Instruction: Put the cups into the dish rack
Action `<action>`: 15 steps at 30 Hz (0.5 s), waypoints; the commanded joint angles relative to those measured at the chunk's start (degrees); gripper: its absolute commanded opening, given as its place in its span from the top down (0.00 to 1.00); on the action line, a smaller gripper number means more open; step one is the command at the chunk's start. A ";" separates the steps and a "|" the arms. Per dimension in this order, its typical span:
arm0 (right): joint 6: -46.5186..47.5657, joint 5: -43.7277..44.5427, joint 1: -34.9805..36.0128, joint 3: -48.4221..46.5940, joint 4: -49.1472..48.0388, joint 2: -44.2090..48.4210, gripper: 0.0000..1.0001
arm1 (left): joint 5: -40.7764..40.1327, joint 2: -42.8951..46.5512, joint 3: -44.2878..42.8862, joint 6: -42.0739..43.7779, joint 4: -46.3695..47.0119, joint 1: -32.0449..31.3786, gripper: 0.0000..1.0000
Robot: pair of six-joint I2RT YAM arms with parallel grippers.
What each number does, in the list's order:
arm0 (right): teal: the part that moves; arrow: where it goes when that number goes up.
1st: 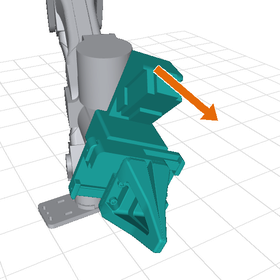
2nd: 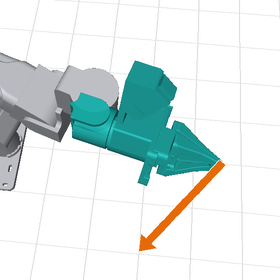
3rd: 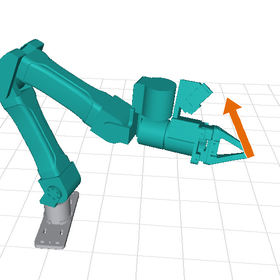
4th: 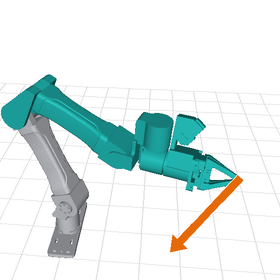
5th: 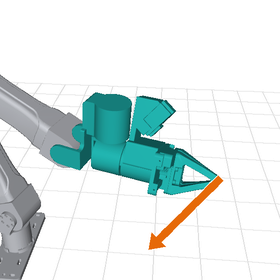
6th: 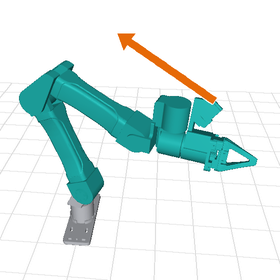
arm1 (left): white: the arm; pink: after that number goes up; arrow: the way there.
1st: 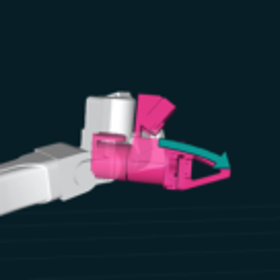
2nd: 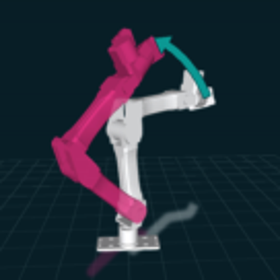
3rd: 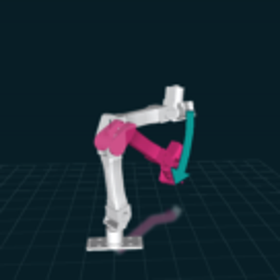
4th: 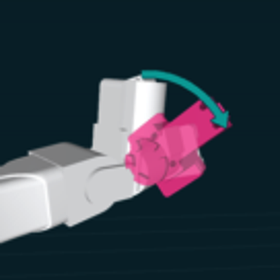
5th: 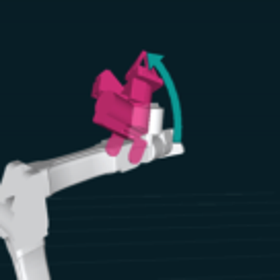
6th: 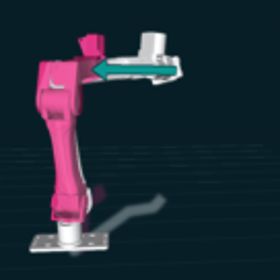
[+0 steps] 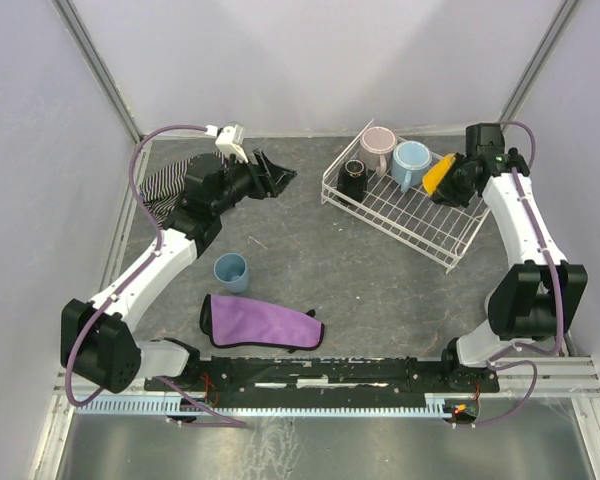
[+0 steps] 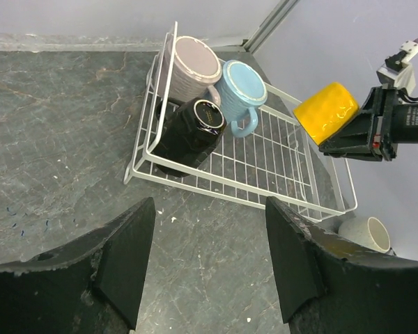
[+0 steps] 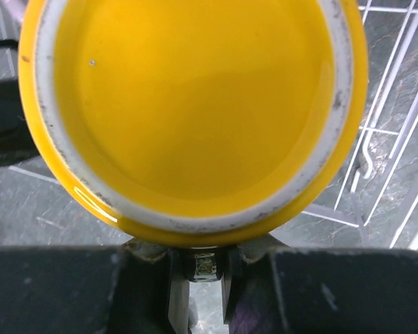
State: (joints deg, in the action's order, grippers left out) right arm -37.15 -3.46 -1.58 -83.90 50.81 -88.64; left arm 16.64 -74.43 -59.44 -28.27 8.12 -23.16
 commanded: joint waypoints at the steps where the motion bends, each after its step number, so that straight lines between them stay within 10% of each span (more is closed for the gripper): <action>1: 0.52 6.47 -0.36 -2.81 -7.17 -1.94 0.99 | 0.91 2.24 0.34 2.43 0.40 0.70 0.29; 15: 4.86 17.88 -0.46 -6.90 -11.79 -12.67 0.99 | 0.63 2.66 1.52 2.69 -0.47 1.39 0.29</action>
State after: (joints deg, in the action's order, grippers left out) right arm -35.11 8.51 -1.93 -86.19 44.86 -100.71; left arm 16.67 -73.82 -58.61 -27.75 6.83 -22.35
